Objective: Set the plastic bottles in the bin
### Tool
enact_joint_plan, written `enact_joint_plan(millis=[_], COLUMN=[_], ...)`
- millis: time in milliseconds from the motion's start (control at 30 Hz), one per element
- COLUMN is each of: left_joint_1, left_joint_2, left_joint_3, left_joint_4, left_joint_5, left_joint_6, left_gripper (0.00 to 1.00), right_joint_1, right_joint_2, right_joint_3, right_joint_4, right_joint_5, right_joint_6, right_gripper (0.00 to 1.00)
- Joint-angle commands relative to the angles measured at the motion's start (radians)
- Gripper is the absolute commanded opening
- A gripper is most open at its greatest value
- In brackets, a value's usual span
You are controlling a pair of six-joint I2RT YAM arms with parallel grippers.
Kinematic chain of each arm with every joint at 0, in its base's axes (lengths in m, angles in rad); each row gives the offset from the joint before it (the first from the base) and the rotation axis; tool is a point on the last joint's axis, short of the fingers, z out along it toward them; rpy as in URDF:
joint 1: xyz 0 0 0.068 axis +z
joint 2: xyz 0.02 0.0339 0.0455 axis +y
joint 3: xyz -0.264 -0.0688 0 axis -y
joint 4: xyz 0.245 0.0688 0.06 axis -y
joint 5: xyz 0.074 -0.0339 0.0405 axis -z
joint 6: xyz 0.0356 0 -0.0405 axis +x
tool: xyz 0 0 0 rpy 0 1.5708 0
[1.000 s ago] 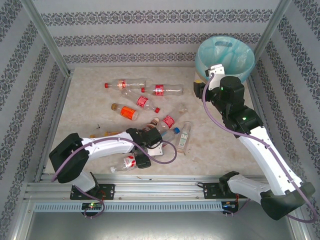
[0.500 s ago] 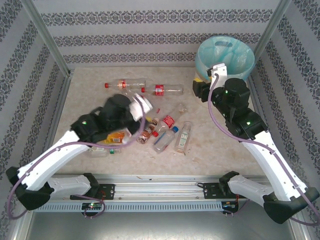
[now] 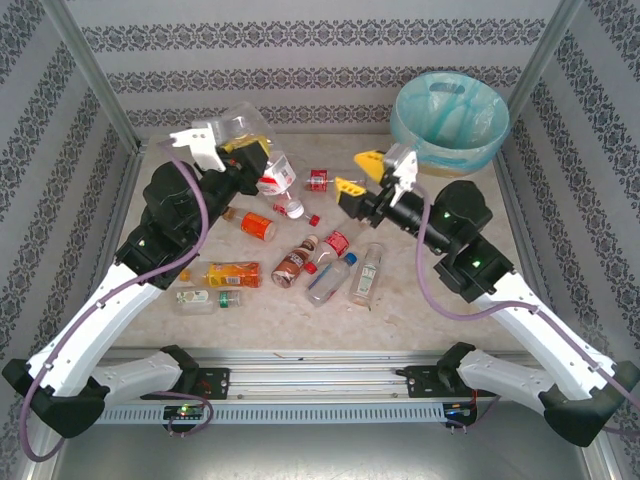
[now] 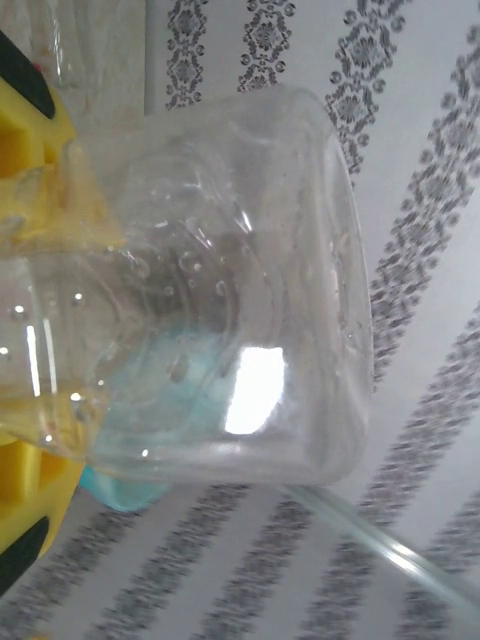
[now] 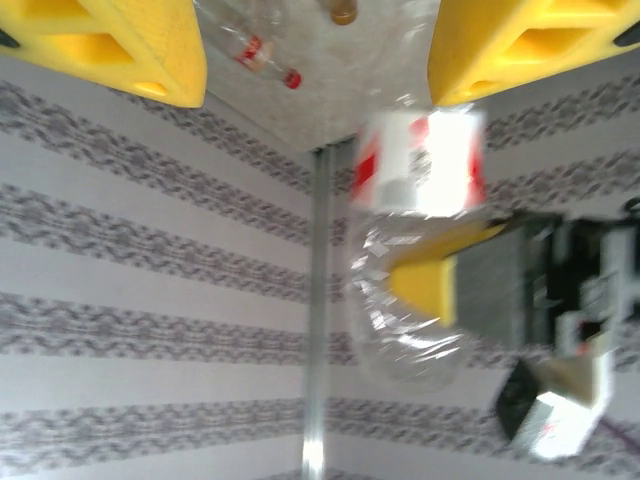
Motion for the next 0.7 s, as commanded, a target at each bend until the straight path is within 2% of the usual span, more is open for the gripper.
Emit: enact_joint_plan(millis=[0,133,267,467,667], left_joint_1=[0.043,0.093,0.137,0.195,0.256], left_joint_2=[-0.039,-0.049,-0.05,-0.06,-0.043], left_joint_3=[-0.035,-0.062,-0.099,-0.163,-0.2], left_joint_4=[0.167,0.196,0.227,0.243,0.318], left_joint_5=[-0.033,0.03,0.1,0.166,0.251], left_joint_6=[-0.272,-0.441,-0.577,-0.682,-0.807], left_gripper=[0.24,0.24,0.23,0.23,0.22], right_joint_1=[0.07,0.146,0.156,0.163,0.165], right_joint_2=[0.015,0.052,0.083,0.135,0.172], right_joint_3=[-0.038,-0.063,-0.081,-0.076,-0.079], right_joint_4=[0.133,0.164,0.221,0.281,0.317], right_joint_5=[-0.078,-0.028,0.0,0.082,0.099], right_joint_6=[-0.154,-0.305,-0.347,-0.39,-0.406], right_gripper=[0.61,0.59,0.55,0.56,0.56])
